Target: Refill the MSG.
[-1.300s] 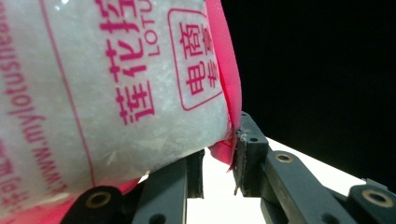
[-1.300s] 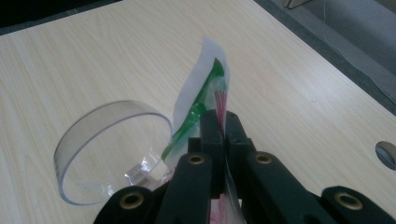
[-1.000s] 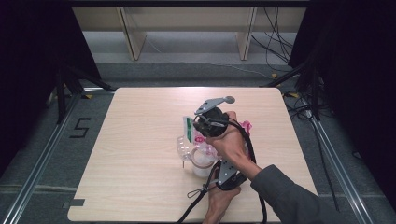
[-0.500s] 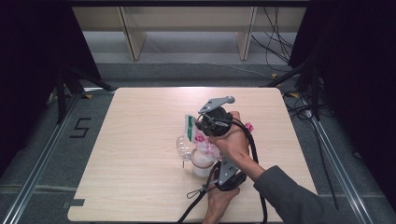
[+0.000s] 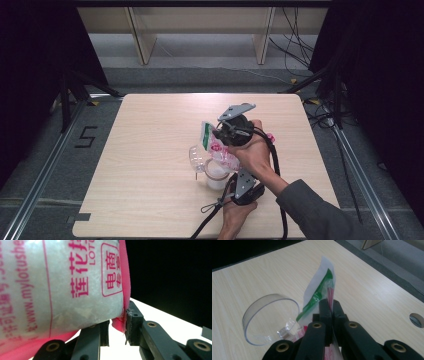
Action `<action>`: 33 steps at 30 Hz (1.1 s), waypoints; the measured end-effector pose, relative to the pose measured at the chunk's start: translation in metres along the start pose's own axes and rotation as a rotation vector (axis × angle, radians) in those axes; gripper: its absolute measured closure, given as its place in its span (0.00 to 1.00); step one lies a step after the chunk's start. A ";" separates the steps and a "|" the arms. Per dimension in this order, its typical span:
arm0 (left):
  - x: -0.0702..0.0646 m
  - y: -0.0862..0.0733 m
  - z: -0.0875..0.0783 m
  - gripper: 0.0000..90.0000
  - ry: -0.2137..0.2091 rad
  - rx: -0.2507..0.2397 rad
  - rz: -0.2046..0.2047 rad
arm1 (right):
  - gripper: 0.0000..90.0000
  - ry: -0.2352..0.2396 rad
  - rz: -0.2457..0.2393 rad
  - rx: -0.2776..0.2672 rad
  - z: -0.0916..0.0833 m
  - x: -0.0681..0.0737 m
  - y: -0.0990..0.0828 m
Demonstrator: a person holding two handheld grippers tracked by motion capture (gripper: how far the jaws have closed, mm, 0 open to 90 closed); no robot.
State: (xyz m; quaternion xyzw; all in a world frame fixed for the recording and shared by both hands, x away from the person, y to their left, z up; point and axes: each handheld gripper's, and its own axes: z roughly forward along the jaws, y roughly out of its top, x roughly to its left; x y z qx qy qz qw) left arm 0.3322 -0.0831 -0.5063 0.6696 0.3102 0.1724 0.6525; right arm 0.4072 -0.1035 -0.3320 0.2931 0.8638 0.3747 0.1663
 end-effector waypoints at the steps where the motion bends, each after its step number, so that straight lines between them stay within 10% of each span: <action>1: -0.001 0.000 0.000 0.84 -0.003 -0.005 -0.004 | 1.00 -0.003 -0.008 0.000 0.002 0.002 0.000; 18: 0.004 0.008 -0.003 0.85 -0.015 -0.045 -0.011 | 1.00 -0.020 -0.098 0.037 0.019 0.012 0.010; 33: 0.001 0.007 -0.001 0.85 -0.017 -0.028 -0.006 | 1.00 -0.009 -0.033 0.027 0.012 0.008 0.008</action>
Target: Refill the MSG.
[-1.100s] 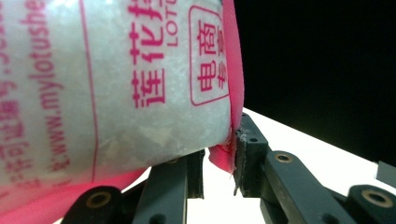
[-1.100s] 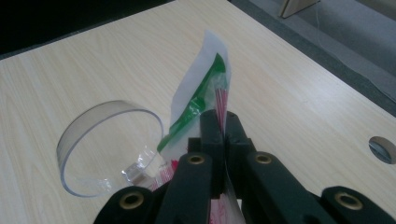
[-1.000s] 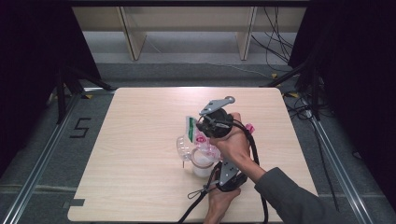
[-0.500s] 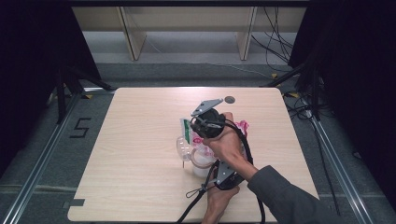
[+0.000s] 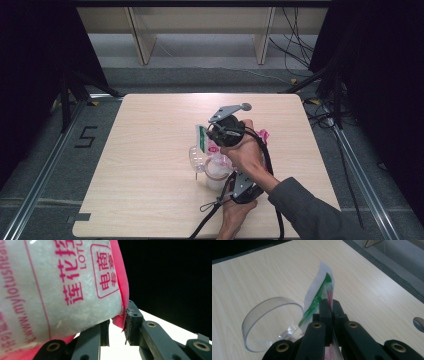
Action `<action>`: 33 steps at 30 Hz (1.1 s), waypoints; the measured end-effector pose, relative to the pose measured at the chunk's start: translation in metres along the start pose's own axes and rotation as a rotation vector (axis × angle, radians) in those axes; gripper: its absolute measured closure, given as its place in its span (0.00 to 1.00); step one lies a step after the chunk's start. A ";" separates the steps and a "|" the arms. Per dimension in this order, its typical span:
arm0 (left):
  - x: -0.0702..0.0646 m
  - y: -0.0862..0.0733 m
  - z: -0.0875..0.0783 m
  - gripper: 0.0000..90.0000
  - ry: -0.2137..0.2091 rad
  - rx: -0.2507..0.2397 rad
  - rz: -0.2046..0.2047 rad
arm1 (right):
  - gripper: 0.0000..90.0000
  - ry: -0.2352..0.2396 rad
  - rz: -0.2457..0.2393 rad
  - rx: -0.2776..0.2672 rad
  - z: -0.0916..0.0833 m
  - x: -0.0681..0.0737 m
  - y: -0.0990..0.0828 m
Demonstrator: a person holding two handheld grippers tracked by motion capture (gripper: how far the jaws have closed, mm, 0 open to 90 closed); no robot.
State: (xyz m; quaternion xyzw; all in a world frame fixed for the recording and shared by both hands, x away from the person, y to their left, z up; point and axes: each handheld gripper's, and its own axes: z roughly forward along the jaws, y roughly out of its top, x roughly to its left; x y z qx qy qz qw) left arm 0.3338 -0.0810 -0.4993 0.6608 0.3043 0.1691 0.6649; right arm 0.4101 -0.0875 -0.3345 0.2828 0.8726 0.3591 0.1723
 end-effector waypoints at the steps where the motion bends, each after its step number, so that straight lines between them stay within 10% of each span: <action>1: 0.000 0.000 0.000 0.85 -0.001 -0.002 0.002 | 1.00 -0.007 0.002 -0.009 0.000 0.000 0.000; 33: 0.001 -0.008 0.000 0.83 0.026 0.057 0.022 | 1.00 0.035 0.055 -0.087 -0.018 -0.016 -0.012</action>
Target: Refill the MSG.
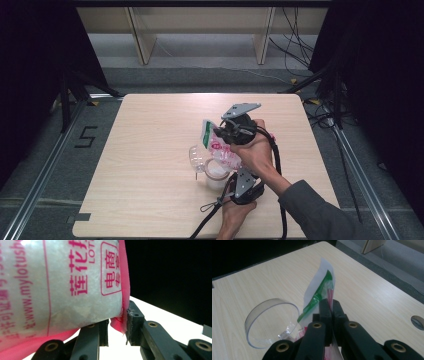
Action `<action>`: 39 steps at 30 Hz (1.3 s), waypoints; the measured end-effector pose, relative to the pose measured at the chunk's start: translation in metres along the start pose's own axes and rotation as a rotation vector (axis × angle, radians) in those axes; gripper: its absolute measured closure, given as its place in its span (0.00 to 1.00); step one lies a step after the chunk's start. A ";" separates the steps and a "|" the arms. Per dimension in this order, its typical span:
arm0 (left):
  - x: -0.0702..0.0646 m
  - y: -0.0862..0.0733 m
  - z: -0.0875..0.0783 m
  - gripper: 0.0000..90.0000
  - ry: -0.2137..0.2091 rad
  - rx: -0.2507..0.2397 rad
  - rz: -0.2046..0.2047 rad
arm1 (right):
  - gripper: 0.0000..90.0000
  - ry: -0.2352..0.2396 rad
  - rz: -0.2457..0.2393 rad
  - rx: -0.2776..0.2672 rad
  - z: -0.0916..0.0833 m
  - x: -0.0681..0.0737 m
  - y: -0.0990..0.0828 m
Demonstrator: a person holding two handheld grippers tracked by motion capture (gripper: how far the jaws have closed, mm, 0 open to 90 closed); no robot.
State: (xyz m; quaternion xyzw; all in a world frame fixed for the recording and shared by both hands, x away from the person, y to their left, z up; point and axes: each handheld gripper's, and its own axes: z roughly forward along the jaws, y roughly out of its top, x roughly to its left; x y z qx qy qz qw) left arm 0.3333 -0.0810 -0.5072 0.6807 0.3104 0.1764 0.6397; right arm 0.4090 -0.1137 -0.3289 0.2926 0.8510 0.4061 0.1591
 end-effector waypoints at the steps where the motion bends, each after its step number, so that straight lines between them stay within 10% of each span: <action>1: 0.000 0.000 0.000 0.83 0.001 0.004 0.003 | 1.00 -0.010 0.000 -0.009 -0.001 0.000 -0.001; 39: 0.007 -0.006 -0.008 0.79 0.018 0.106 0.081 | 1.00 0.023 0.122 -0.161 -0.045 -0.019 -0.026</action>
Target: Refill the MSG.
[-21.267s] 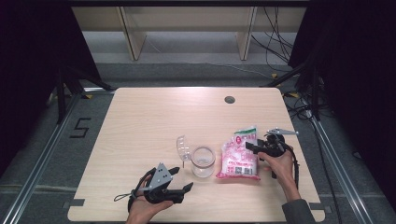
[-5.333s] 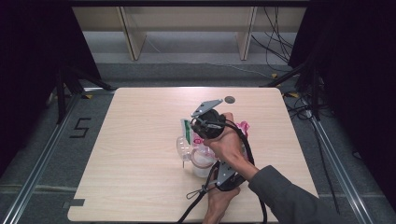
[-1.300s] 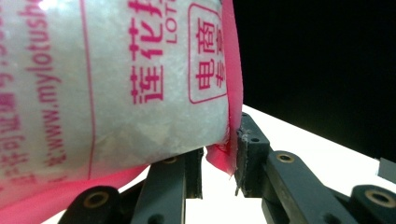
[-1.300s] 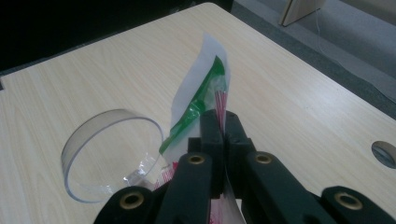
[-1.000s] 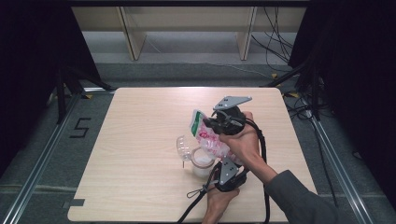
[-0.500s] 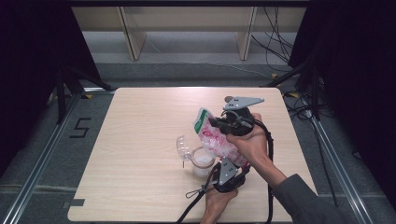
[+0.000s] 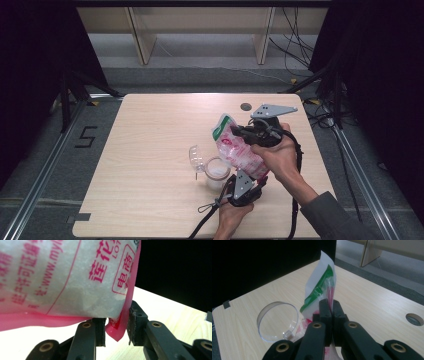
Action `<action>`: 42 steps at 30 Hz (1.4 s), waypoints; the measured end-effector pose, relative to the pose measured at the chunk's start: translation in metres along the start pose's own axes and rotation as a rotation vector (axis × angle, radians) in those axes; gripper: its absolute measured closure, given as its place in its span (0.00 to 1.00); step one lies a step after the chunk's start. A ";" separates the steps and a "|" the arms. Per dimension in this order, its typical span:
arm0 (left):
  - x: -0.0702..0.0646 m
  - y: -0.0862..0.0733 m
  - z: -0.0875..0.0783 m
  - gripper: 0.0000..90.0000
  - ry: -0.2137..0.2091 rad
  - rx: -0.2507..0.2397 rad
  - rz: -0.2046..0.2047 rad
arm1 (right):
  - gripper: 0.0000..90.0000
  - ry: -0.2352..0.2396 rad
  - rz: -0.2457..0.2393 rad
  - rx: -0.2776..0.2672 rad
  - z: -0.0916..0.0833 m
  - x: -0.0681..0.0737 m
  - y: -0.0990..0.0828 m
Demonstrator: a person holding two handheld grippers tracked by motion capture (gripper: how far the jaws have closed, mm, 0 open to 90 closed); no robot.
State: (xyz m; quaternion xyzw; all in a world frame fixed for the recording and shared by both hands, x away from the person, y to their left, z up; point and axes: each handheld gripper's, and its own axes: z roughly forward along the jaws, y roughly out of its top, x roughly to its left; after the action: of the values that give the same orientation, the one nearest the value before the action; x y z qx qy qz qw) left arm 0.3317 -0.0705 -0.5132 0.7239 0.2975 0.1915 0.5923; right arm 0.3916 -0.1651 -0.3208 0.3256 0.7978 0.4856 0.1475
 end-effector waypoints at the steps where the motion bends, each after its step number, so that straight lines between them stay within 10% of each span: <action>1: -0.001 0.000 0.000 0.78 0.007 -0.001 0.000 | 1.00 0.007 -0.017 -0.001 0.000 -0.002 0.000; 42: 0.003 -0.004 -0.005 0.67 0.032 0.028 -0.064 | 1.00 0.032 0.130 -0.133 -0.030 -0.022 -0.025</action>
State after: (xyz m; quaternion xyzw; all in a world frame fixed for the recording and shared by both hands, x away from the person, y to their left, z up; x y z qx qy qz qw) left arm 0.3302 -0.0647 -0.5165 0.7192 0.3326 0.1799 0.5830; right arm 0.3822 -0.2081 -0.3298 0.3584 0.7434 0.5509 0.1244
